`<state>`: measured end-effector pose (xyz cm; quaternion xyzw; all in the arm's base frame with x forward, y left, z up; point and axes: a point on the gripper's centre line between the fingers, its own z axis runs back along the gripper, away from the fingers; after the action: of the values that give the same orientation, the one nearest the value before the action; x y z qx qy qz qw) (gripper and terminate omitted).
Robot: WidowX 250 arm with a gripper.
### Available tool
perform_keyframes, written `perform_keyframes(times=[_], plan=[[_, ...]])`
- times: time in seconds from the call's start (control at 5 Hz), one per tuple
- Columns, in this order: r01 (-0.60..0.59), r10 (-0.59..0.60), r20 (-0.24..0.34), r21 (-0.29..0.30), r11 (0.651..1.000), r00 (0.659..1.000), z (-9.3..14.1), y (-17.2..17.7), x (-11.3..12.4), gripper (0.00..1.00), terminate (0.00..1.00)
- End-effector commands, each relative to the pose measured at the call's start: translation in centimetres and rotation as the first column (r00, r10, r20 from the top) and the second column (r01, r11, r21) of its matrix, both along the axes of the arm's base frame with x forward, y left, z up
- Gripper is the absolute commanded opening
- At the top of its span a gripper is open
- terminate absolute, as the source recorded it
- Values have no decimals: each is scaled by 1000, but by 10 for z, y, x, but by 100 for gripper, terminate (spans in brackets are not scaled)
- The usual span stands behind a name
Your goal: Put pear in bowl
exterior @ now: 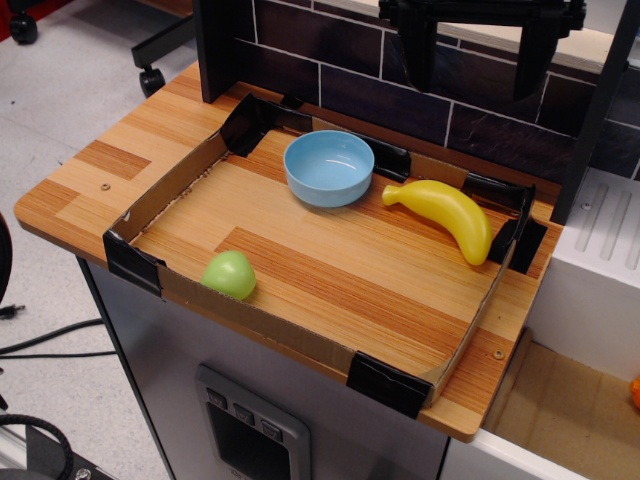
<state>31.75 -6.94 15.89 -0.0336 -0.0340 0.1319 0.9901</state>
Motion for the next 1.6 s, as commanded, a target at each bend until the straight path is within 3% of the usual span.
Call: perform_keyframes(times=[0.0,0.2,0.4,0.6,0.8,1.0,1.2,1.4], plan=[[0,0,0,0,1000,1000,0,0,0,100,0],[199,-199,71,14,980,977,-6,13,-18,100,0],[436,-438,45,52,899,898,-12,30,-33,100,0],[574,-574,24,-18,818,819,-20,58,-46,100,0],[561,-564,-31,-70,825,825,-33,84,-48,100,0],[595,-599,-28,-87,799,801,-47,99,-51,100,0],[585,-589,-34,-73,808,808,-62,110,-54,100,0],[608,-608,-55,-26,794,792,-86,119,-62,100,0]])
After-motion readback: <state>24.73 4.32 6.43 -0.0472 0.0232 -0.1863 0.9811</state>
